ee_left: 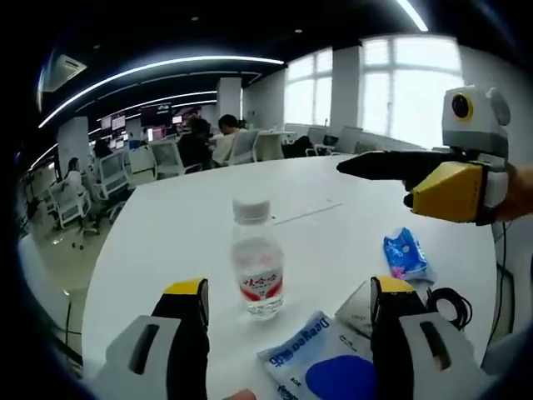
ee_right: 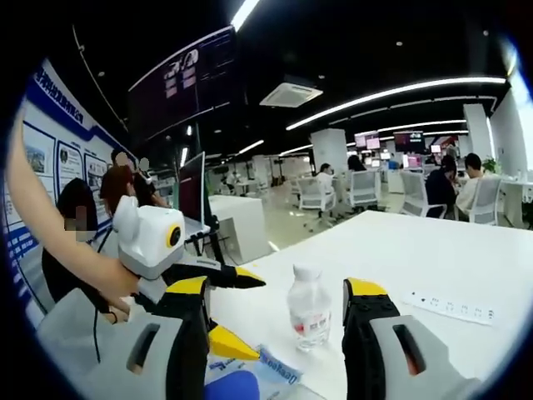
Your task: Arrange the tabletop items into an orderly group along one side of the table until the central work area is clear of visible clutter.
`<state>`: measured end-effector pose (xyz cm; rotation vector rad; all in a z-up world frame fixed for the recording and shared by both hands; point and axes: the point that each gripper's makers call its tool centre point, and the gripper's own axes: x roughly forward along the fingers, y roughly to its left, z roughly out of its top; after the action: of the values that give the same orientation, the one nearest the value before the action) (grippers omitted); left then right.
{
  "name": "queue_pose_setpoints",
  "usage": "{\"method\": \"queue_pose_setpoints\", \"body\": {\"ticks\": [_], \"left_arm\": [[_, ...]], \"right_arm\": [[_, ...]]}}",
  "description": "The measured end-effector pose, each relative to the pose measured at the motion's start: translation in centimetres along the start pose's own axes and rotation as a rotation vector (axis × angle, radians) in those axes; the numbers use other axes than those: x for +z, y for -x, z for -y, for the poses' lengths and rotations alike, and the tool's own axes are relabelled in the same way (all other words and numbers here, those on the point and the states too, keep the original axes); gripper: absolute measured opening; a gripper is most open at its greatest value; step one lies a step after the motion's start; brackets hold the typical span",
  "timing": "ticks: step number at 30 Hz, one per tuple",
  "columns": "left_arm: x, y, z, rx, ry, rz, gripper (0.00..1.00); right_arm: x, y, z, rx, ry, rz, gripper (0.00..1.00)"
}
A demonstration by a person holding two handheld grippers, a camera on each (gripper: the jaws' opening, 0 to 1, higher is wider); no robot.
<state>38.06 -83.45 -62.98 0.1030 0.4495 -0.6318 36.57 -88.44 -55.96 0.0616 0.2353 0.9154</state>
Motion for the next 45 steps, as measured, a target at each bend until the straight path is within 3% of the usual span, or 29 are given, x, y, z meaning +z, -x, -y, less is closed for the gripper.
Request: {"method": "queue_pose_setpoints", "body": {"ticks": [6,11,20,23,33,45], "left_arm": [[-0.3,1.0,0.5,0.001,-0.011,-0.004,0.74],[-0.8,1.7,1.6,-0.002,0.032,-0.004,0.73],[-2.1,2.9,2.5,-0.001,0.038,-0.025,0.71],[-1.9,3.3,2.2,0.006,0.08,-0.005,0.71],[-2.1,3.3,2.6,0.015,0.085,-0.013,0.69],[-2.6,2.7,3.0,-0.005,0.083,-0.028,0.65]], "right_arm": [[-0.9,1.6,-0.4,-0.023,-0.011,-0.023,0.62],[-2.6,3.3,-0.5,-0.044,-0.056,-0.077,0.63],[-3.9,6.0,-0.1,-0.095,-0.107,-0.08,0.6],[-4.2,6.8,0.1,-0.108,-0.129,-0.074,0.6],[-4.5,7.3,-0.1,-0.121,-0.183,-0.059,0.6],[-5.4,6.7,0.5,-0.126,-0.225,-0.085,0.57]]}}
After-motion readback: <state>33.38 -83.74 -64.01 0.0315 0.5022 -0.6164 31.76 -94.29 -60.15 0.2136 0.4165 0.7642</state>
